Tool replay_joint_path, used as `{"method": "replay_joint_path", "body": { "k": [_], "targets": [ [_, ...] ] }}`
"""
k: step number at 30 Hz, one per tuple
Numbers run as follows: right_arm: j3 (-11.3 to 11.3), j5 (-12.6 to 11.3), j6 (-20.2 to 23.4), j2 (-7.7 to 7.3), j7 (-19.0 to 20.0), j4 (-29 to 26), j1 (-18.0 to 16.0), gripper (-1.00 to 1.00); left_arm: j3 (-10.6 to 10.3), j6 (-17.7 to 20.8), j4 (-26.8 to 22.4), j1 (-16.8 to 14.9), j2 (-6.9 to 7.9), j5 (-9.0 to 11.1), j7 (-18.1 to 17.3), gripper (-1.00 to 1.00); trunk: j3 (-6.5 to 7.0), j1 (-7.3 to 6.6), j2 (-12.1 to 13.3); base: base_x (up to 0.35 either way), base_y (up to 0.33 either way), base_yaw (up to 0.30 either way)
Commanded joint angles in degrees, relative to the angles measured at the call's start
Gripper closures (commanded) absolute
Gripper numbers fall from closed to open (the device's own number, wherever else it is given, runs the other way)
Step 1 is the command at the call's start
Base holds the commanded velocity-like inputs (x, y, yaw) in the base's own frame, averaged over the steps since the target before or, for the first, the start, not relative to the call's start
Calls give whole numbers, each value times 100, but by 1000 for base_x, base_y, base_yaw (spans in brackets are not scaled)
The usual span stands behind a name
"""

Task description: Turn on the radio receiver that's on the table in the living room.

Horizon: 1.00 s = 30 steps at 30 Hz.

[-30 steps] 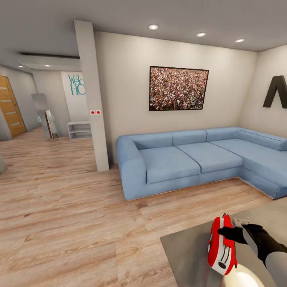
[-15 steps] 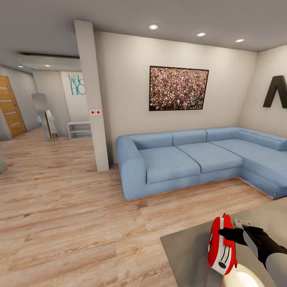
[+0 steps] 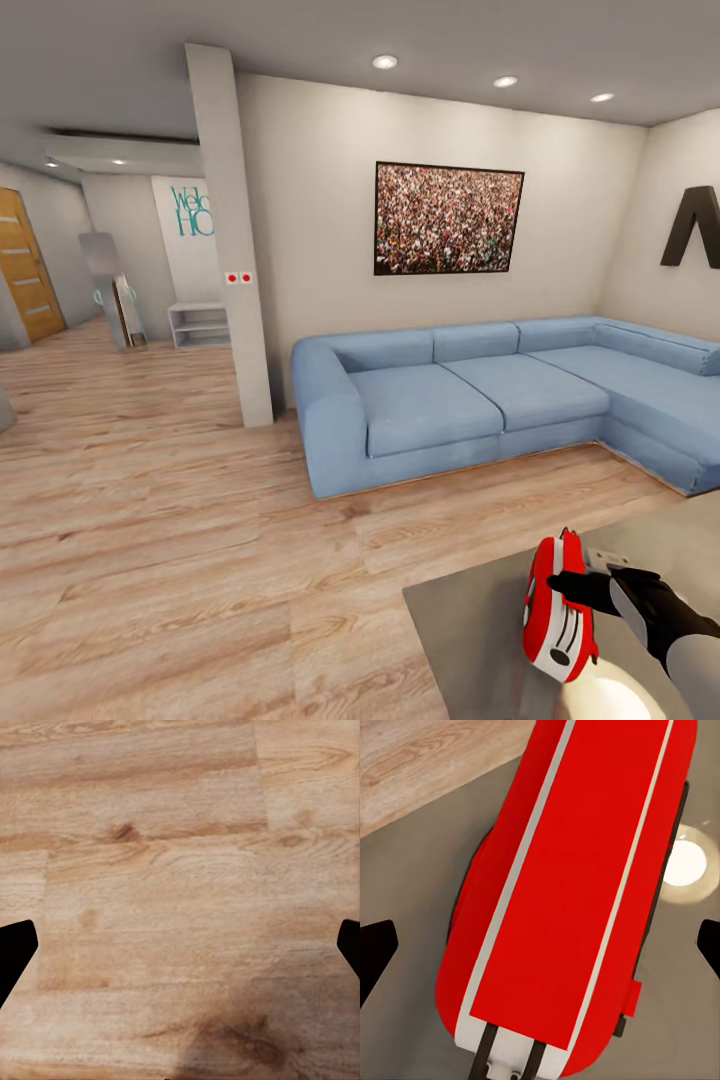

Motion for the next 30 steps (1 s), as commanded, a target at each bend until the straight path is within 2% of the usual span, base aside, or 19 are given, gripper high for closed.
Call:
{"method": "replay_joint_path", "body": {
  "k": [1, 16, 24, 25, 30],
  "targets": [
    [0, 0, 0, 0, 4, 2, 0, -100, 0, 0, 3, 0, 0, 0, 0, -100, -18, 23, -42, 0, 0, 0],
    [-1, -8, 0, 0, 10, 17, 0, -100, 0, 0, 3, 0, -9, 0, 0, -100, -288, 352, -643, 0, 0, 0],
    [2, -9, 0, 0, 15, 20, 0, -100, 0, 6, 1, -1, -17, 0, 8, -100, -288, 352, -643, 0, 0, 0],
    [3, -9, 0, 0, 20, 22, 0, 100, 0, 7, 0, 0, -17, 0, 9, -100, -288, 352, -643, 0, 0, 0],
    [4, -2, 0, 0, 27, 26, 0, 100, 0, 3, 4, 0, -19, 0, 9, -100, -288, 352, -643, 0, 0, 0]
  ]
}}
